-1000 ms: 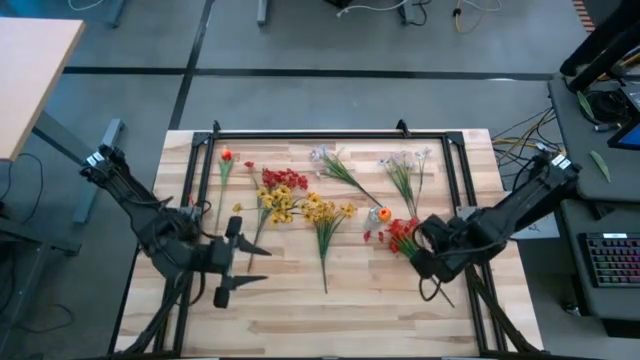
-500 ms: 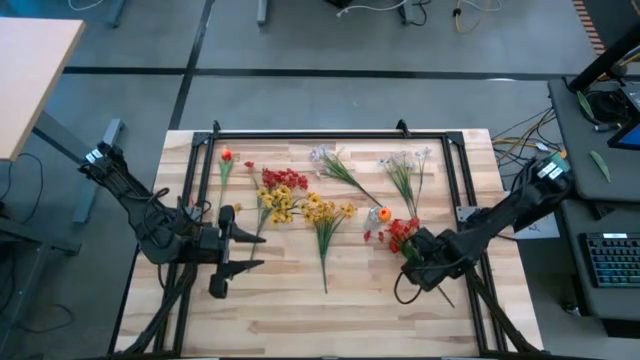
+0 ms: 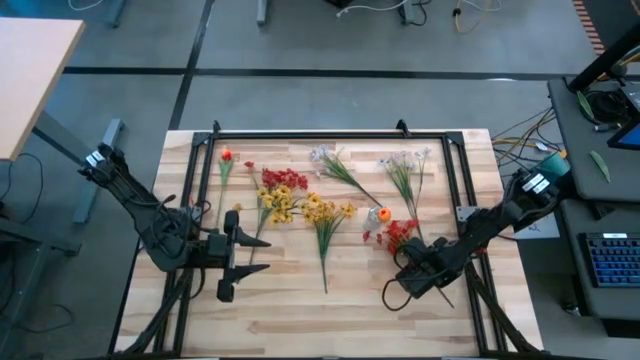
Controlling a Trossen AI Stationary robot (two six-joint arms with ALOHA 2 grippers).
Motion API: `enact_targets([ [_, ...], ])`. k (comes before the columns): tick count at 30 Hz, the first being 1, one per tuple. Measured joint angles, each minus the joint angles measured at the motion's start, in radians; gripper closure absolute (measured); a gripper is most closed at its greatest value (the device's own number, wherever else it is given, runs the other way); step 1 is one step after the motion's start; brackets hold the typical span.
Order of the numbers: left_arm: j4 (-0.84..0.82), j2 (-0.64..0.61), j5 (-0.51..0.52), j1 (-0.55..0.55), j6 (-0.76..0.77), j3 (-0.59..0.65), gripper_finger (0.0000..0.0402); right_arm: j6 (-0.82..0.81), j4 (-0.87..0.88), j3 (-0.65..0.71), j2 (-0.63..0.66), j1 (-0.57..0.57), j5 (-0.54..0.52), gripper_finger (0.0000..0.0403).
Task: Sort flowers into vase by color
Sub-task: Put the right red flower into the right transparent vase
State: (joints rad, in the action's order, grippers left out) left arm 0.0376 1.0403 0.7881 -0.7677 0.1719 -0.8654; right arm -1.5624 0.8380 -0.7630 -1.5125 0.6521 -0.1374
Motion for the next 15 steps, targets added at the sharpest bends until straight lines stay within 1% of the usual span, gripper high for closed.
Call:
enact_targets([
  [10, 0.004, 0.032, 0.015, 0.000, 0.011, 0.000, 0.0203, 0.000, -0.045, 0.004, 0.016, 0.000, 0.013, 0.0317],
  [15, 0.054, 0.065, 0.014, 0.000, 0.013, 0.000, 0.0203, 0.011, -0.049, 0.004, 0.016, 0.000, 0.015, 0.0371],
])
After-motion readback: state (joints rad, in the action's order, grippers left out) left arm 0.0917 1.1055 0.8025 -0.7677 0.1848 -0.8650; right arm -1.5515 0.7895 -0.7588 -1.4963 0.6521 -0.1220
